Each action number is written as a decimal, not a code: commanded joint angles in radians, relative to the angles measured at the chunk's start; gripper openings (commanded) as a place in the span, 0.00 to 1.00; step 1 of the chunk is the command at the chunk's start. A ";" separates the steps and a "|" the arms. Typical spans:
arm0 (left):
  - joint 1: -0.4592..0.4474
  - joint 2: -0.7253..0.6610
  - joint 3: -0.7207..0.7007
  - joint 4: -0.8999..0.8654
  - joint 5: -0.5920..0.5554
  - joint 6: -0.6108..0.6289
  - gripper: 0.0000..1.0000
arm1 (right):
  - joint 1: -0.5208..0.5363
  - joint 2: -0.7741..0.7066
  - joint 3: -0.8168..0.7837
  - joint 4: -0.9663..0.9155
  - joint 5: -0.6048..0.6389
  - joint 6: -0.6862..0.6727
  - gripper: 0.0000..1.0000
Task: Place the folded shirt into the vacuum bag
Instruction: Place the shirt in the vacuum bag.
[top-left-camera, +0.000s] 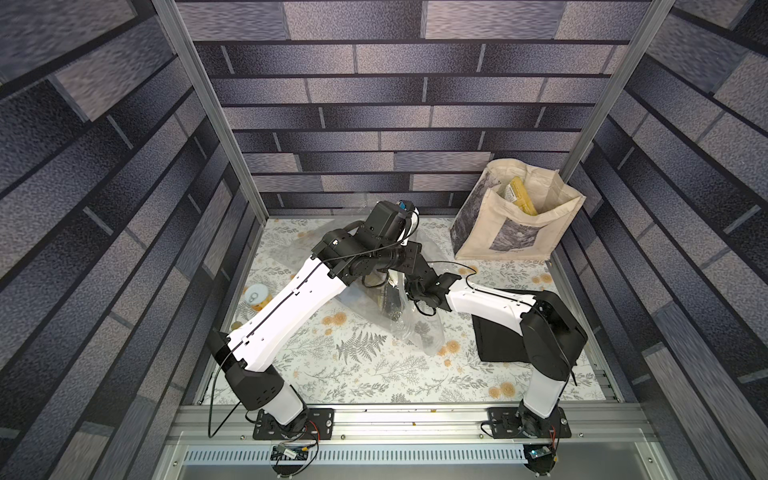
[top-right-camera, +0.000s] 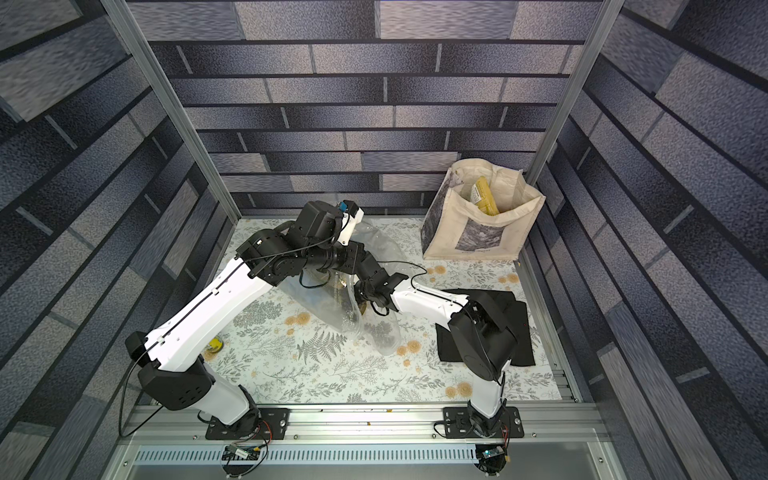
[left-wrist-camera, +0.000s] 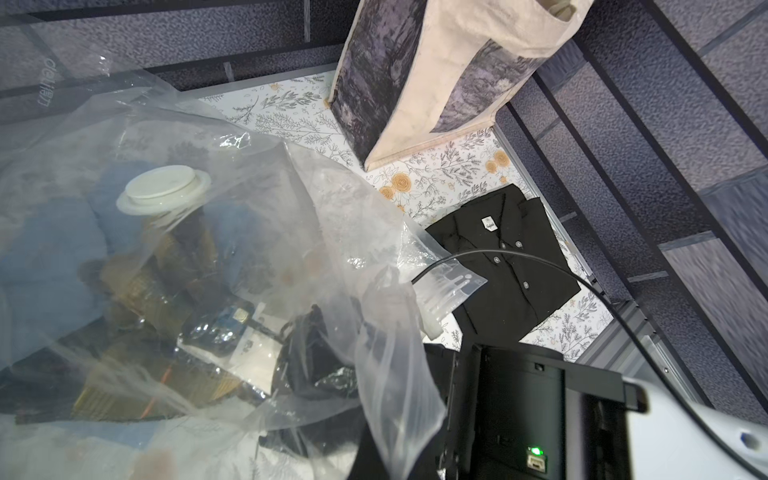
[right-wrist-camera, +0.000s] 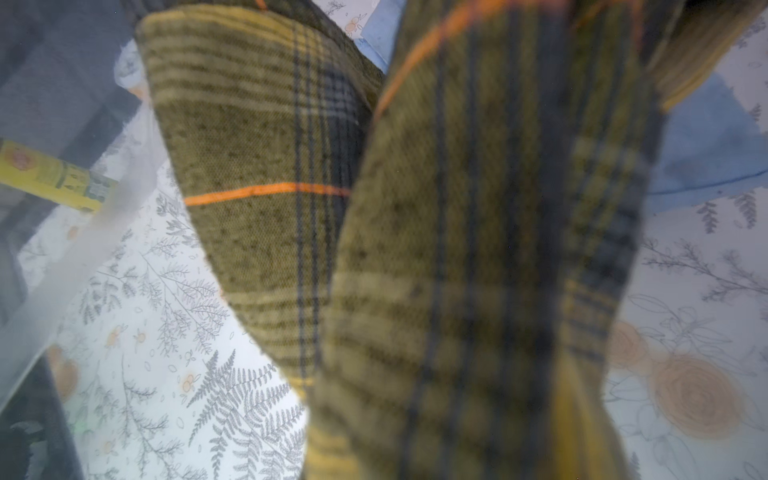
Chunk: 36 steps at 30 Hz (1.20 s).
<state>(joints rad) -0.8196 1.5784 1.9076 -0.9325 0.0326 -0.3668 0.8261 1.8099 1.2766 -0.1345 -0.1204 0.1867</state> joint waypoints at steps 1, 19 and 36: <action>-0.047 0.014 0.034 -0.004 0.088 0.005 0.04 | -0.007 -0.016 0.060 0.077 -0.025 0.009 0.00; -0.054 0.005 0.013 0.021 0.119 -0.004 0.04 | -0.030 0.073 0.159 0.054 -0.015 0.012 0.00; -0.002 -0.043 -0.075 0.034 0.095 -0.004 0.04 | -0.044 0.178 0.266 -0.228 -0.118 0.024 0.84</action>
<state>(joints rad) -0.8425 1.5837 1.8545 -0.9134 0.1284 -0.3676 0.7982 2.0640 1.5314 -0.2279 -0.1974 0.1959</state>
